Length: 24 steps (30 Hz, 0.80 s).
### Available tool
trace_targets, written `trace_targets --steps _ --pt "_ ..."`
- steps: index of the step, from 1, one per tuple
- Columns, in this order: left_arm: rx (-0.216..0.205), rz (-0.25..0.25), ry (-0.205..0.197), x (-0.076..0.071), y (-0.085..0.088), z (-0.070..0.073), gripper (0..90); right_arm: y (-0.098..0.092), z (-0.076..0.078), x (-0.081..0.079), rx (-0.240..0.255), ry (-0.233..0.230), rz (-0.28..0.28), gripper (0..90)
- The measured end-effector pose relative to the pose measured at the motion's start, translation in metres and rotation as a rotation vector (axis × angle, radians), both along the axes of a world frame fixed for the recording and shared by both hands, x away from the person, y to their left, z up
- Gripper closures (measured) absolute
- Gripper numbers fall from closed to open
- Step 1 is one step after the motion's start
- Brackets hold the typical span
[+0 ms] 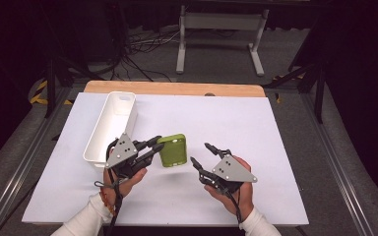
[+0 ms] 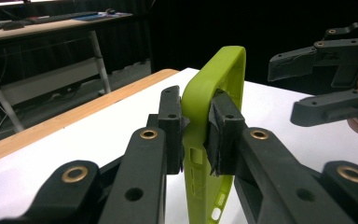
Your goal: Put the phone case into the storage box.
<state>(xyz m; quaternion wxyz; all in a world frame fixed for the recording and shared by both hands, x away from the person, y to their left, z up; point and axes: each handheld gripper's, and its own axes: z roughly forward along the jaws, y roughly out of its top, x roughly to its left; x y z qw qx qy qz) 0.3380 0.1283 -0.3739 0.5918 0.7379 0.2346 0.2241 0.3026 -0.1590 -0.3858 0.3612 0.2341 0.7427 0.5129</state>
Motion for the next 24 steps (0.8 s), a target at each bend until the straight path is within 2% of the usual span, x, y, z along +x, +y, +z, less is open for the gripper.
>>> trace_targets --steps 5,9,24 --pt "0.005 0.004 -0.005 0.0 0.002 0.001 78.1 -0.008 -0.004 -0.003 -0.016 0.002 -0.01 34.0" --pt "0.007 0.005 -0.011 0.0 0.004 0.001 78.1 -0.017 -0.007 -0.005 0.001 0.007 -0.014 28.8" --pt "0.006 0.009 -0.016 0.0 0.011 0.003 78.1 -0.044 -0.019 -0.012 -0.036 0.033 -0.072 24.2"
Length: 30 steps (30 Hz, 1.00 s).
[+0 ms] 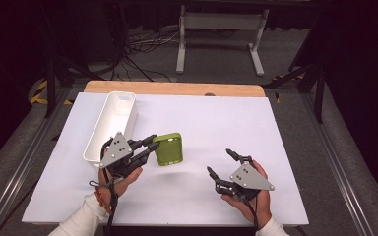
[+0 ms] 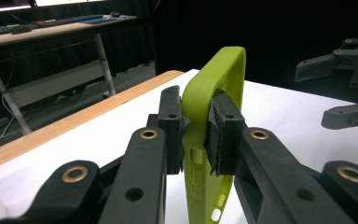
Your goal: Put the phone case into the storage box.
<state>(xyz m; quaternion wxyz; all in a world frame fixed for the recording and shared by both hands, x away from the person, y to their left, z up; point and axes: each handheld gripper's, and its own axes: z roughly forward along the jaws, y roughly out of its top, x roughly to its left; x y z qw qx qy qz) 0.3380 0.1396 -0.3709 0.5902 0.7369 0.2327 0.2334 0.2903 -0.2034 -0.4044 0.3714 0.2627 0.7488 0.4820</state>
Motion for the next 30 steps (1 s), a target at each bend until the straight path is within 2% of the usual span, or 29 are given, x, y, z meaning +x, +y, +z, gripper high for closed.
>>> trace_targets --steps 12,17,30 --pt "-0.008 0.019 -0.022 0.0 0.01 0.004 78.1 -0.014 -0.009 -0.008 -0.012 0.021 -0.021 21.4" --pt "-0.011 0.025 -0.028 0.0 0.014 0.007 78.1 -0.017 -0.014 -0.013 -0.028 0.023 -0.012 20.3" --pt "-0.028 0.044 -0.036 0.003 0.026 0.013 78.1 -0.015 -0.019 -0.014 -0.048 0.031 -0.003 18.9"
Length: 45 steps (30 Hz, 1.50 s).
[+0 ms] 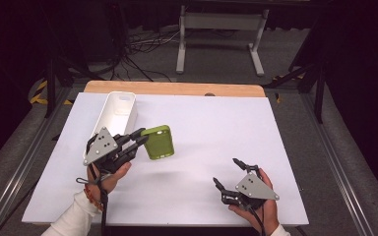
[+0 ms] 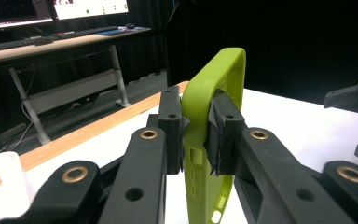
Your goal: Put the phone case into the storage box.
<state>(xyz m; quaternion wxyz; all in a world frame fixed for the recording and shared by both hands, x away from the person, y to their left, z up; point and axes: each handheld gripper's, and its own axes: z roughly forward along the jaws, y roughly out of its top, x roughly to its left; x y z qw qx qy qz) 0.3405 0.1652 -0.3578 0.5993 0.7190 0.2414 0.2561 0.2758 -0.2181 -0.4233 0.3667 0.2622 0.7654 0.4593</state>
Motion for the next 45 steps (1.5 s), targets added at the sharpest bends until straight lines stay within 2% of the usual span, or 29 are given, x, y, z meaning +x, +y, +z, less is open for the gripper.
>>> trace_targets --steps 38,41,45 --pt "0.025 0.035 -0.033 -0.001 0.029 0.013 78.1 0.002 0.0 0.0 -0.007 0.0 0.006 18.9" --pt "0.011 0.039 -0.032 0.0 0.032 0.014 78.1 0.002 0.0 0.001 -0.007 0.001 0.006 18.9" --pt "0.028 0.042 -0.039 -0.001 0.037 0.017 78.1 0.002 0.0 0.001 -0.006 0.001 0.006 18.8"
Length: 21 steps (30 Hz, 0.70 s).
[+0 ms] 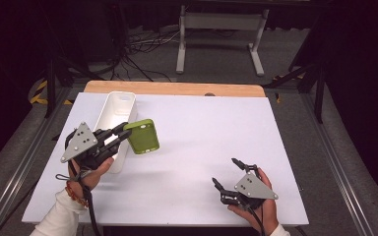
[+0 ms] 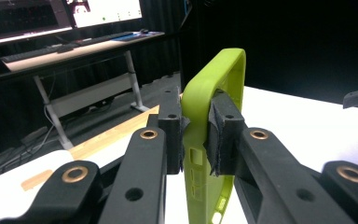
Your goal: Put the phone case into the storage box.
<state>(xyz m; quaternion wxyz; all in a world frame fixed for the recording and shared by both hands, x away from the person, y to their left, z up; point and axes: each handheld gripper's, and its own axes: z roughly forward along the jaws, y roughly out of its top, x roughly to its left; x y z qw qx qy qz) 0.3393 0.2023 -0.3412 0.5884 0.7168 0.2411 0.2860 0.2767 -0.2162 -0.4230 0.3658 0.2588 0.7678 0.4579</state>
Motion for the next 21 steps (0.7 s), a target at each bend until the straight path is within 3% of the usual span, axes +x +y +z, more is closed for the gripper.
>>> trace_targets --steps 21 --pt "-0.011 0.028 -0.006 0.003 0.016 0.003 78.1 0.0 0.001 0.0 -0.002 -0.01 -0.006 18.7"
